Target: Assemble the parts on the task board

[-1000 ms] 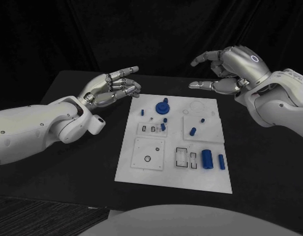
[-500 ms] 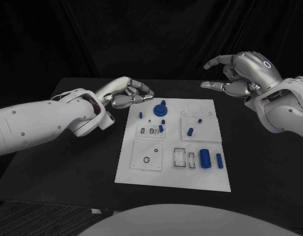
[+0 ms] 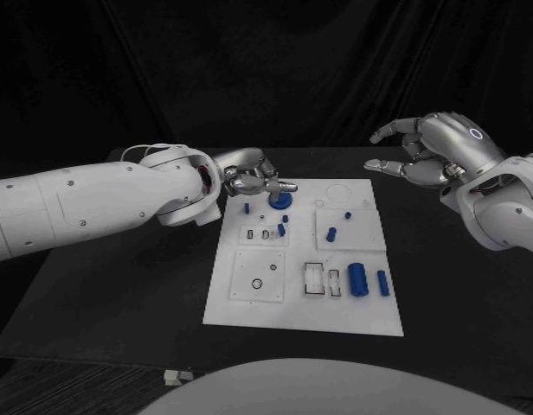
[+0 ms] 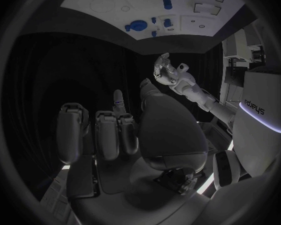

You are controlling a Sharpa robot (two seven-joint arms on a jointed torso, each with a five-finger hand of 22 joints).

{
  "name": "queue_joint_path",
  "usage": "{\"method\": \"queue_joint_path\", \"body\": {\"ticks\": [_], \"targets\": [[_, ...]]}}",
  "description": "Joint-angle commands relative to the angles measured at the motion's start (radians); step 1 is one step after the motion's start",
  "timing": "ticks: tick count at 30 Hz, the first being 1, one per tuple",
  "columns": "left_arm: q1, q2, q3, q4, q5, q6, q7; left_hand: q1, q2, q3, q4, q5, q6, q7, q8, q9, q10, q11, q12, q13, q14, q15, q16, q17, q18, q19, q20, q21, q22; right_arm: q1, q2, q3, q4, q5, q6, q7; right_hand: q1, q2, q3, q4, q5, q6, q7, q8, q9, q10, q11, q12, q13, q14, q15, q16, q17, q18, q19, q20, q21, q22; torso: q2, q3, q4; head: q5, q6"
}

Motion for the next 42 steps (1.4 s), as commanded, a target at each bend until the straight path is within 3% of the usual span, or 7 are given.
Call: {"method": "queue_joint_path", "body": {"ticks": [1, 7, 12, 15, 21, 26, 42], "targets": [[0.004, 0.02, 0.001, -0.016, -0.084, 0.101, -0.17, -0.013, -0.004, -0.007, -0.002, -0.011, 0.007, -0.011, 0.009, 0.028, 0.104, -0.009, 0.002, 0.263, 0.106, -0.01, 0.003, 0.263, -0.006, 0.107, -0.011, 0.003, 0.263, -0.005, -0.002, 0.001, -0.001, 0.001, 0.032, -0.026, 0.002, 0.008, 0.003, -0.001, 0.007, 0.008, 0.0, 0.006, 0.001, 0.103, 0.009, 0.003, 0.263, 0.091, 0.01, -0.001, 0.206, 0.009, 0.038, 0.007, 0.003, 0.21, -0.009, 0.0056, -0.0052, 0.001, 0.0], [0.006, 0.066, 0.001, -0.042, -0.113, 0.172, -0.275, -0.029, -0.006, -0.012, -0.002, -0.013, 0.023, -0.017, -0.01, 0.041, 0.104, -0.016, 0.002, 0.263, 0.106, -0.017, 0.003, 0.263, -0.006, 0.107, -0.017, 0.003, 0.263, -0.012, -0.004, 0.001, -0.002, 0.001, 0.054, -0.038, 0.001, 0.01, 0.002, -0.001, 0.009, 0.01, 0.0, 0.007, 0.001, 0.103, 0.009, 0.003, 0.263, 0.091, 0.01, -0.002, 0.205, 0.009, 0.038, 0.007, 0.003, 0.211, -0.012, 0.0046, -0.0049, -0.005, 0.0], [0.006, 0.092, 0.001, -0.055, -0.119, 0.219, -0.332, -0.022, -0.011, -0.002, -0.01, 0.006, 0.06, -0.019, -0.1, 0.031, 0.104, -0.02, 0.002, 0.263, 0.106, -0.023, 0.003, 0.263, -0.006, 0.107, -0.025, 0.003, 0.263, -0.019, -0.003, 0.001, -0.009, 0.001, 0.073, -0.046, 0.001, 0.014, 0.002, -0.001, 0.014, 0.012, 0.0, 0.008, 0.001, 0.103, 0.01, 0.003, 0.263, 0.09, 0.011, -0.003, 0.203, 0.009, 0.037, 0.008, 0.001, 0.21, -0.015, 0.0027, -0.0046, -0.002, 0.0], [0.007, 0.108, 0.001, -0.064, -0.12, 0.253, -0.365, -0.02, -0.013, 0.003, -0.01, 0.01, 0.071, -0.018, -0.129, 0.025, 0.104, -0.019, 0.002, 0.263, 0.106, -0.023, 0.003, 0.263, -0.006, 0.107, -0.025, 0.003, 0.263, -0.023, -0.001, 0.001, -0.013, 0.001, 0.081, -0.05, 0.001, 0.014, 0.002, -0.001, 0.014, 0.012, 0.0, 0.008, 0.001, 0.103, 0.01, 0.003, 0.263, 0.09, 0.011, -0.003, 0.203, 0.009, 0.037, 0.008, 0.001, 0.21, -0.016, 0.0027, -0.0045, -0.001, 0.0], [0.006, 0.138, 0.001, -0.089, -0.121, 0.32, -0.423, -0.016, -0.014, 0.01, -0.014, 0.014, 0.091, -0.02, -0.149, 0.023, 0.104, -0.021, 0.002, 0.263, 0.106, -0.025, 0.003, 0.263, -0.006, 0.107, -0.026, 0.003, 0.263, -0.028, 0.001, 0.001, -0.016, 0.001, 0.094, -0.057, 0.003, 0.018, 0.001, -0.003, 0.021, 0.014, 0.0, 0.009, 0.0, 0.103, 0.011, 0.003, 0.263, 0.09, 0.011, -0.005, 0.201, 0.01, 0.036, 0.008, -0.002, 0.209, -0.018, 0.004, -0.0036, 0.003, 0.0], [0.006, 0.161, 0.001, -0.105, -0.121, 0.361, -0.456, -0.014, -0.019, 0.022, -0.02, 0.019, 0.104, -0.018, -0.197, 0.011, 0.104, -0.021, 0.002, 0.263, 0.106, -0.026, 0.003, 0.263, -0.006, 0.107, -0.027, 0.003, 0.263, -0.029, 0.001, 0.001, -0.017, 0.001, 0.102, -0.063, 0.007, 0.022, 0.0, -0.007, 0.035, 0.015, 0.001, 0.01, -0.002, 0.103, 0.012, 0.003, 0.263, 0.089, 0.012, -0.006, 0.2, 0.01, 0.036, 0.009, -0.003, 0.209, -0.019, 0.0031, -0.0044, 0.005, 0.0], [0.006, 0.212, 0.001, -0.152, -0.121, 0.403, -0.469, -0.012, -0.019, 0.039, -0.027, 0.022, 0.118, -0.014, -0.246, -0.003, 0.104, -0.018, 0.002, 0.263, 0.106, -0.023, 0.003, 0.263, -0.006, 0.107, -0.026, 0.003, 0.263, -0.031, 0.009, 0.001, -0.027, 0.001, 0.122, -0.073, 0.009, 0.024, -0.001, -0.009, 0.044, 0.015, 0.001, 0.01, -0.003, 0.103, 0.012, 0.003, 0.263, 0.089, 0.013, -0.007, 0.197, 0.012, 0.033, 0.01, -0.01, 0.206, -0.023, 0.002, -0.0038, 0.011, 0.0]]}}
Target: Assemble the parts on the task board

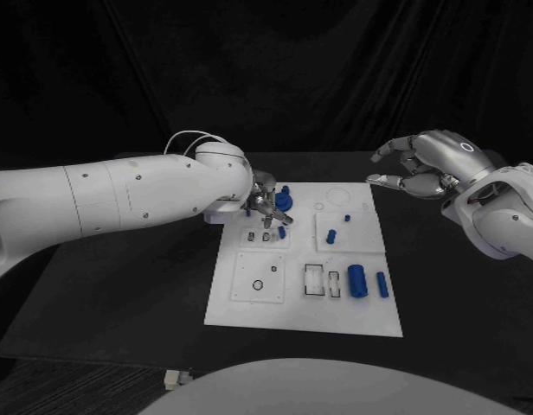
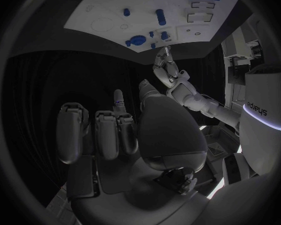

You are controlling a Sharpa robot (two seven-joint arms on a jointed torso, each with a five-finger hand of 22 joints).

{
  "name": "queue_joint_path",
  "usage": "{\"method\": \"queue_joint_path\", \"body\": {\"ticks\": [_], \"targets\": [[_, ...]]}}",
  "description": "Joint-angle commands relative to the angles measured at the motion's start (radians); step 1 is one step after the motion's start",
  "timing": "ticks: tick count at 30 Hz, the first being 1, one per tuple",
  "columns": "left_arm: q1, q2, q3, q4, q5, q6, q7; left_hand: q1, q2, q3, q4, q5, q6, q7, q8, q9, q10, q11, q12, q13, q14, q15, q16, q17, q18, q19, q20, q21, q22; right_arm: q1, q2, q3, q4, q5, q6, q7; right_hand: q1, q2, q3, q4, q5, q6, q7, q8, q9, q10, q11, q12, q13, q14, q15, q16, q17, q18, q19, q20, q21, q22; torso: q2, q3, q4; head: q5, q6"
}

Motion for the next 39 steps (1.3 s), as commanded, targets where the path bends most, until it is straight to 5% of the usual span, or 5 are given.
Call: {"method": "queue_joint_path", "body": {"ticks": [1, 16, 39], "targets": [[0.002, 0.011, 0.001, -0.012, -0.002, 0.032, -0.008, 0.009, -0.004, 0.007, 0.001, 0.005, 0.007, 0.0, -0.005, -0.002, 0.106, -0.001, 0.003, 0.263, 0.104, -0.004, 0.003, 0.263, -0.006, 0.107, -0.004, 0.003, 0.263, -0.002, 0.001, 0.001, -0.002, -0.001, 0.014, -0.024, 0.002, 0.008, 0.001, -0.006, 0.006, 0.007, 0.003, 0.004, -0.001, 0.103, 0.006, 0.003, 0.263, 0.089, 0.006, -0.004, 0.195, 0.012, 0.028, 0.006, -0.006, 0.205, -0.001, -0.0004, 0.0, 0.005, 0.0], [0.001, 0.056, 0.001, -0.062, -0.002, 0.04, 0.011, 0.024, -0.002, 0.031, -0.015, 0.022, 0.014, 0.003, -0.044, -0.008, 0.106, 0.002, 0.003, 0.263, 0.104, -0.001, 0.003, 0.263, -0.006, 0.107, -0.002, 0.003, 0.263, -0.003, 0.006, 0.001, -0.004, -0.001, 0.021, -0.022, 0.001, 0.009, 0.001, -0.006, 0.007, 0.007, 0.003, 0.004, -0.002, 0.103, 0.006, 0.003, 0.263, 0.089, 0.007, -0.007, 0.191, 0.014, 0.026, 0.007, -0.012, 0.203, -0.003, -0.0008, 0.0002, 0.005, 0.0], [-0.01, 0.109, 0.001, -0.127, -0.002, 0.076, 0.007, 0.027, 0.0, 0.041, -0.02, 0.026, 0.021, 0.003, -0.056, -0.009, 0.106, 0.002, 0.003, 0.263, 0.104, 0.0, 0.003, 0.263, -0.006, 0.107, -0.001, 0.003, 0.263, -0.007, 0.007, 0.001, -0.005, -0.001, 0.029, -0.024, 0.001, 0.009, 0.0, -0.006, 0.008, 0.007, 0.003, 0.004, -0.002, 0.103, 0.007, 0.003, 0.263, 0.088, 0.007, -0.008, 0.19, 0.015, 0.024, 0.007, -0.017, 0.202, -0.005, -0.0015, 0.0008, -0.006, 0.0]]}}
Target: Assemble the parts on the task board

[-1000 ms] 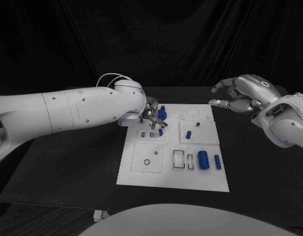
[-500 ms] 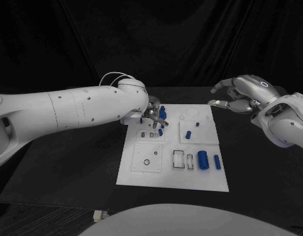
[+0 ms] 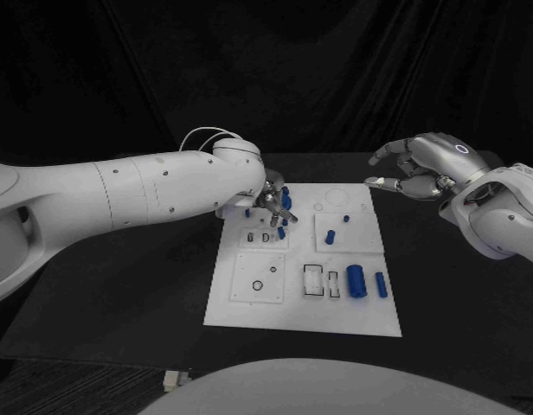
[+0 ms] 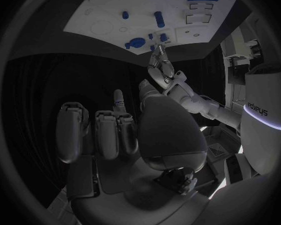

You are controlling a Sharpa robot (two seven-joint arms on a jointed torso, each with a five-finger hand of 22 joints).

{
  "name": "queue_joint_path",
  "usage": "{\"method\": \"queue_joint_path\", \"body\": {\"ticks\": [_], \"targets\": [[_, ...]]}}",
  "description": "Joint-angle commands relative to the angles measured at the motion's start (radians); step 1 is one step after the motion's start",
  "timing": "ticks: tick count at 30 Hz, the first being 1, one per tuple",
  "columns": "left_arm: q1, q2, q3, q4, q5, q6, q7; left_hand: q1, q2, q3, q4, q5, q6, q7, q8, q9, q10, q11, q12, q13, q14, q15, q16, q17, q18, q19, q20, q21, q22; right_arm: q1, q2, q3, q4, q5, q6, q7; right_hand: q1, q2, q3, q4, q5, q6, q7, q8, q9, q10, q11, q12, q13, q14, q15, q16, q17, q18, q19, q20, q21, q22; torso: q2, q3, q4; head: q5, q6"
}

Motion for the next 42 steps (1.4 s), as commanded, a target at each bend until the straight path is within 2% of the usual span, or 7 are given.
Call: {"method": "queue_joint_path", "body": {"ticks": [1, 5, 7, 18, 25, 42], "targets": [[-0.004, 0.004, 0.001, -0.005, 0.0, 0.024, 0.007, 0.008, 0.0, 0.004, 0.0, 0.002, 0.006, 0.003, -0.003, -0.001, 0.106, 0.002, 0.003, 0.263, 0.104, 0.0, 0.003, 0.263, -0.006, 0.107, -0.001, 0.003, 0.263, -0.002, 0.0, 0.001, 0.001, -0.001, 0.005, -0.018, 0.002, 0.01, 0.0, -0.006, 0.005, 0.007, 0.003, 0.005, -0.001, 0.103, 0.007, 0.003, 0.263, 0.088, 0.007, -0.003, 0.19, 0.015, 0.024, 0.007, -0.006, 0.202, 0.0, -0.0003, 0.0002, -0.002, 0.0], [-0.008, 0.002, 0.001, -0.006, 0.0, 0.031, 0.001, 0.008, 0.001, 0.004, 0.0, 0.002, 0.007, 0.003, -0.004, -0.001, 0.106, 0.002, 0.003, 0.263, 0.104, 0.0, 0.003, 0.263, -0.006, 0.107, -0.001, 0.003, 0.263, -0.003, -0.001, 0.001, 0.001, -0.001, 0.005, -0.017, 0.002, 0.01, 0.0, -0.007, 0.005, 0.007, 0.003, 0.005, -0.001, 0.103, 0.007, 0.003, 0.263, 0.088, 0.007, -0.004, 0.19, 0.015, 0.023, 0.007, -0.008, 0.201, -0.001, -0.0004, -0.0001, -0.002, 0.0], [-0.01, 0.001, 0.001, -0.006, 0.0, 0.035, -0.001, 0.006, 0.0, 0.01, -0.002, 0.0, 0.026, -0.001, -0.005, 0.003, 0.106, 0.0, 0.003, 0.263, 0.104, -0.001, 0.003, 0.263, -0.006, 0.107, -0.001, 0.003, 0.263, -0.005, -0.002, 0.001, 0.001, -0.001, 0.005, -0.017, 0.002, 0.01, 0.0, -0.007, 0.005, 0.007, 0.003, 0.005, -0.001, 0.103, 0.007, 0.003, 0.263, 0.088, 0.007, -0.004, 0.189, 0.016, 0.023, 0.007, -0.009, 0.201, -0.001, -0.0004, 0.0003, -0.002, 0.0], [-0.018, 0.007, 0.001, -0.012, 0.0, 0.048, 0.001, 0.006, 0.0, 0.011, -0.003, 0.001, 0.028, -0.001, -0.007, 0.003, 0.106, 0.0, 0.003, 0.263, 0.104, -0.001, 0.003, 0.263, -0.006, 0.107, -0.001, 0.003, 0.263, -0.012, -0.002, 0.001, -0.001, -0.001, 0.007, -0.016, 0.002, 0.01, 0.0, -0.007, 0.005, 0.007, 0.003, 0.005, -0.001, 0.103, 0.007, 0.003, 0.263, 0.088, 0.007, -0.004, 0.189, 0.016, 0.023, 0.007, -0.009, 0.201, -0.002, 0.0001, 0.0006, -0.003, 0.0], [-0.023, 0.018, 0.001, -0.024, 0.0, 0.05, 0.009, 0.015, 0.0, 0.035, -0.018, 0.042, 0.035, -0.002, -0.033, 0.004, 0.106, -0.002, 0.003, 0.263, 0.104, -0.003, 0.003, 0.263, -0.006, 0.107, -0.003, 0.003, 0.263, -0.013, -0.002, 0.001, -0.001, -0.001, 0.007, -0.016, 0.002, 0.01, 0.0, -0.007, 0.005, 0.007, 0.003, 0.005, -0.001, 0.103, 0.007, 0.003, 0.263, 0.088, 0.007, -0.004, 0.189, 0.016, 0.023, 0.007, -0.009, 0.201, -0.002, -0.0004, 0.0002, -0.006, 0.0], [-0.038, 0.043, 0.001, -0.05, 0.0, 0.063, 0.018, 0.026, -0.002, 0.058, -0.034, 0.062, 0.038, -0.002, -0.054, 0.006, 0.106, -0.002, 0.003, 0.263, 0.104, -0.003, 0.003, 0.263, -0.002, 0.094, -0.003, -0.004, 0.251, -0.014, -0.003, 0.001, -0.004, -0.001, 0.007, -0.017, 0.004, 0.01, -0.001, -0.009, 0.006, 0.008, 0.004, 0.005, -0.002, 0.103, 0.008, 0.003, 0.263, 0.087, 0.008, -0.008, 0.183, 0.017, 0.02, 0.008, -0.016, 0.199, -0.002, -0.0003, -0.0002, -0.009, 0.0]]}}
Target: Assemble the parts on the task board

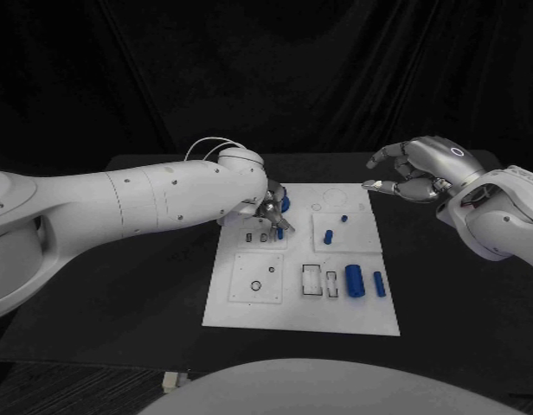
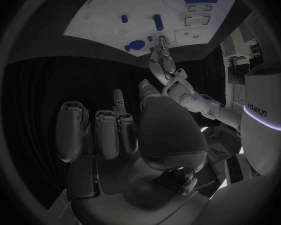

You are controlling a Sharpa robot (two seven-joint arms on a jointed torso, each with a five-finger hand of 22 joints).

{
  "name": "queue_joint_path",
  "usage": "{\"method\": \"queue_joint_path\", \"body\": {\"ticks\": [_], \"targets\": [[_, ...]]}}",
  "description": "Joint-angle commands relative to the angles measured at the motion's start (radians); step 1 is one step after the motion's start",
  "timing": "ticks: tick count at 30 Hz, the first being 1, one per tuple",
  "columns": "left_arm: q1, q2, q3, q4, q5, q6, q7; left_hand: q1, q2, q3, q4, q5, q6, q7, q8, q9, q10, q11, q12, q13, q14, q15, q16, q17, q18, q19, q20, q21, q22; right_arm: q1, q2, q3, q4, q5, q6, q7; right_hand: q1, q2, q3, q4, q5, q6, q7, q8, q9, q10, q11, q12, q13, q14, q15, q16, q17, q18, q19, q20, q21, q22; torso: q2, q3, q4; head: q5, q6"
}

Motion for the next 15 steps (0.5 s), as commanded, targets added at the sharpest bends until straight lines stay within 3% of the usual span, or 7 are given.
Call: {"method": "queue_joint_path", "body": {"ticks": [1, 15], "targets": [[-0.002, 0.002, 0.001, -0.001, 0.0, 0.015, 0.018, 0.01, -0.002, 0.006, -0.002, 0.004, 0.006, 0.001, -0.007, 0.002, 0.106, -0.002, 0.003, 0.262, 0.104, -0.004, 0.003, 0.263, -0.002, 0.094, -0.003, -0.004, 0.251, -0.002, -0.001, 0.001, -0.001, -0.002, 0.002, -0.016, 0.004, 0.01, 0.002, -0.006, 0.006, 0.004, 0.0, 0.005, -0.001, 0.103, 0.008, 0.003, 0.264, 0.087, 0.008, -0.003, 0.184, 0.017, 0.02, 0.008, -0.002, 0.198, 0.0, -0.0001, -0.0007, 0.002, 0.0], [-0.004, -0.002, 0.001, -0.001, 0.0, 0.024, 0.018, 0.026, -0.01, 0.031, -0.025, 0.009, 0.008, 0.0, -0.025, 0.004, 0.106, -0.003, 0.003, 0.262, 0.104, -0.004, 0.003, 0.263, -0.001, 0.091, -0.004, -0.007, 0.247, -0.002, 0.001, 0.001, -0.003, -0.002, 0.007, -0.021, 0.004, 0.01, 0.001, -0.006, 0.006, 0.005, 0.0, 0.005, -0.001, 0.103, 0.008, 0.003, 0.264, 0.086, 0.008, -0.004, 0.183, 0.017, 0.02, 0.008, -0.003, 0.198, -0.001, 0.0002, 0.0002, 0.005, 0.0]]}}
